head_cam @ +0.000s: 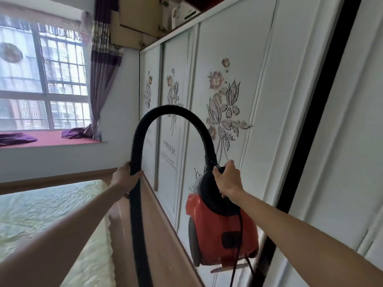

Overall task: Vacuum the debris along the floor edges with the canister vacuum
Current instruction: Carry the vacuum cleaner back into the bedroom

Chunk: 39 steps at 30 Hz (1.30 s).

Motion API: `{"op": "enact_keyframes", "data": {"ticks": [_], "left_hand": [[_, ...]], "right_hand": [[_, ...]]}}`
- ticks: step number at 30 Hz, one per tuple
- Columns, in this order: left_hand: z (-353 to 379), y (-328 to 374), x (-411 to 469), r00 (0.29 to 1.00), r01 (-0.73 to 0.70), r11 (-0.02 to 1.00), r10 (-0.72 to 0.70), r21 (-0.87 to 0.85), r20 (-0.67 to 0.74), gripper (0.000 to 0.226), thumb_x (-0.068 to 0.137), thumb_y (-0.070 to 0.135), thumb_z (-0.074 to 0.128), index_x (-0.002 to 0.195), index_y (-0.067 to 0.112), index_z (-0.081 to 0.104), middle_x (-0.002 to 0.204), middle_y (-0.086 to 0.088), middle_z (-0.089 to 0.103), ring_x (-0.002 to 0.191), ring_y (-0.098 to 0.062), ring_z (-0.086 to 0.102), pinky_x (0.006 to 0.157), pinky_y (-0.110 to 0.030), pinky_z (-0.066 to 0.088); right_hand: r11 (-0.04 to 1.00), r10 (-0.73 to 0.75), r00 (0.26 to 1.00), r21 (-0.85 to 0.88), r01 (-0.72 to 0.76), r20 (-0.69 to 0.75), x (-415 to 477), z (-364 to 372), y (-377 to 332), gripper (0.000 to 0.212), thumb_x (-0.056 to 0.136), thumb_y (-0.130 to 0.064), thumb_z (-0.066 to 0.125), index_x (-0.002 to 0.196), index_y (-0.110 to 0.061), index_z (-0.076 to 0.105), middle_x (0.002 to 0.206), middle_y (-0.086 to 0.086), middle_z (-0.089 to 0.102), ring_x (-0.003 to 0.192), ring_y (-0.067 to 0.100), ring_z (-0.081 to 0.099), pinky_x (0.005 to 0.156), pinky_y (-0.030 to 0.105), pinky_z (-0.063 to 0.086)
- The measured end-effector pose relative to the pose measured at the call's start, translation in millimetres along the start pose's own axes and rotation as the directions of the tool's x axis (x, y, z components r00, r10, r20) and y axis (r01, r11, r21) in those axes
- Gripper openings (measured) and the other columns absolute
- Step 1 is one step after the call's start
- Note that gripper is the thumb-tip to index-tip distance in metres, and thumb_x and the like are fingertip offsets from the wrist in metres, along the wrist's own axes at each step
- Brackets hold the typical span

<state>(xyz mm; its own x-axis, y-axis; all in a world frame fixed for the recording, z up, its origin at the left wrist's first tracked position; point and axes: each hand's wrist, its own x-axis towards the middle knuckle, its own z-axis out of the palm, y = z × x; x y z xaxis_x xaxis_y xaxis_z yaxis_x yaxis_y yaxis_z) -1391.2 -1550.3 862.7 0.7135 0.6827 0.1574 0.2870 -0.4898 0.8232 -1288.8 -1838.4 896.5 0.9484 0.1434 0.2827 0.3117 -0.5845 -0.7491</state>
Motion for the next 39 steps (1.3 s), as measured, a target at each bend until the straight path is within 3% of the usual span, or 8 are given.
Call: {"op": "enact_keyframes", "data": {"ticks": [4, 14, 18, 27, 29, 32, 35, 39], "left_hand": [[6.4, -6.6, 26.1, 0.999, 0.035, 0.999, -0.035, 0.022, -0.026, 0.048, 0.091, 0.031, 0.065, 0.135, 0.019, 0.05, 0.098, -0.011, 0.061, 0.079, -0.032, 0.065, 0.043, -0.043, 0.057], [30.1, -41.2, 156.4, 0.997, 0.062, 0.996, -0.059, 0.062, -0.046, 0.046, 0.088, 0.025, 0.068, 0.131, 0.021, 0.053, 0.103, -0.015, 0.065, 0.083, -0.036, 0.067, 0.046, -0.053, 0.057], [45.3, -54.3, 222.0, 0.997, 0.067, 0.994, -0.064, 0.081, -0.039, 0.046, 0.089, 0.023, 0.066, 0.132, 0.02, 0.052, 0.1, -0.012, 0.061, 0.083, -0.036, 0.066, 0.046, -0.052, 0.058], [69.1, -64.0, 331.3, 0.994, 0.088, 0.993, -0.082, 0.084, -0.073, 0.046, 0.088, 0.027, 0.067, 0.131, 0.022, 0.053, 0.103, -0.01, 0.062, 0.085, -0.035, 0.066, 0.047, -0.051, 0.058], [71.4, -67.5, 353.3, 0.991, 0.103, 0.993, -0.098, 0.058, -0.088, 0.046, 0.089, 0.027, 0.068, 0.131, 0.021, 0.052, 0.102, -0.009, 0.061, 0.083, -0.034, 0.066, 0.046, -0.047, 0.058], [78.3, -76.2, 386.8, 0.988, 0.113, 0.993, -0.109, 0.035, -0.111, 0.047, 0.09, 0.026, 0.068, 0.133, 0.018, 0.052, 0.102, -0.008, 0.06, 0.079, -0.028, 0.064, 0.042, -0.036, 0.054], [82.1, -85.7, 424.0, 0.981, 0.129, 0.99, -0.12, 0.051, -0.153, 0.046, 0.09, 0.029, 0.068, 0.132, 0.019, 0.054, 0.105, -0.008, 0.062, 0.082, -0.025, 0.061, 0.047, -0.034, 0.055], [88.3, -103.3, 478.7, 0.962, 0.19, 0.981, -0.178, 0.041, -0.206, 0.043, 0.089, 0.028, 0.067, 0.129, 0.019, 0.056, 0.098, -0.005, 0.06, 0.086, -0.029, 0.064, 0.06, -0.043, 0.06]], "right_hand": [[1.0, -0.017, 1.0, 0.02, 0.016, 0.008, 40.6, 17.1, 0.3, 0.029, 0.099, -0.034, 0.053, 0.105, -0.009, 0.041, 0.094, 0.011, 0.053, 0.055, 0.029, 0.061, 0.033, 0.028, 0.044], [1.0, 0.0, 0.998, -0.027, 0.002, 0.068, 165.1, 104.6, 18.9, 0.03, 0.097, -0.034, 0.056, 0.101, -0.007, 0.044, 0.087, 0.009, 0.054, 0.057, 0.028, 0.06, 0.045, 0.039, 0.054], [0.999, -0.009, 0.995, -0.047, 0.014, 0.099, 227.0, 152.4, 17.9, 0.03, 0.098, -0.035, 0.055, 0.1, -0.008, 0.042, 0.089, 0.012, 0.056, 0.049, 0.027, 0.058, 0.034, 0.03, 0.044], [0.997, 0.041, 0.992, 0.059, -0.048, 0.117, 335.7, 237.7, -11.9, 0.032, 0.099, -0.033, 0.053, 0.11, -0.005, 0.041, 0.092, 0.01, 0.053, 0.055, 0.028, 0.059, 0.032, 0.024, 0.04], [0.995, 0.045, 0.99, 0.084, -0.057, 0.134, 356.0, 258.6, -18.6, 0.032, 0.099, -0.032, 0.053, 0.113, -0.005, 0.042, 0.098, 0.012, 0.054, 0.054, 0.026, 0.058, 0.032, 0.023, 0.04], [0.99, 0.044, 0.984, 0.122, -0.066, 0.172, 386.0, 291.2, -28.4, 0.03, 0.099, -0.031, 0.053, 0.113, -0.006, 0.041, 0.091, 0.008, 0.053, 0.05, 0.024, 0.056, 0.034, 0.024, 0.041], [0.984, 0.024, 0.977, 0.169, -0.061, 0.213, 419.0, 327.3, -38.8, 0.029, 0.098, -0.03, 0.053, 0.111, -0.006, 0.041, 0.09, 0.011, 0.056, 0.045, 0.02, 0.052, 0.035, 0.025, 0.041], [0.981, -0.016, 0.966, 0.192, -0.035, 0.257, 470.1, 378.7, -52.2, 0.029, 0.099, -0.029, 0.053, 0.112, -0.006, 0.041, 0.087, 0.009, 0.052, 0.046, 0.02, 0.05, 0.034, 0.024, 0.04]]}}
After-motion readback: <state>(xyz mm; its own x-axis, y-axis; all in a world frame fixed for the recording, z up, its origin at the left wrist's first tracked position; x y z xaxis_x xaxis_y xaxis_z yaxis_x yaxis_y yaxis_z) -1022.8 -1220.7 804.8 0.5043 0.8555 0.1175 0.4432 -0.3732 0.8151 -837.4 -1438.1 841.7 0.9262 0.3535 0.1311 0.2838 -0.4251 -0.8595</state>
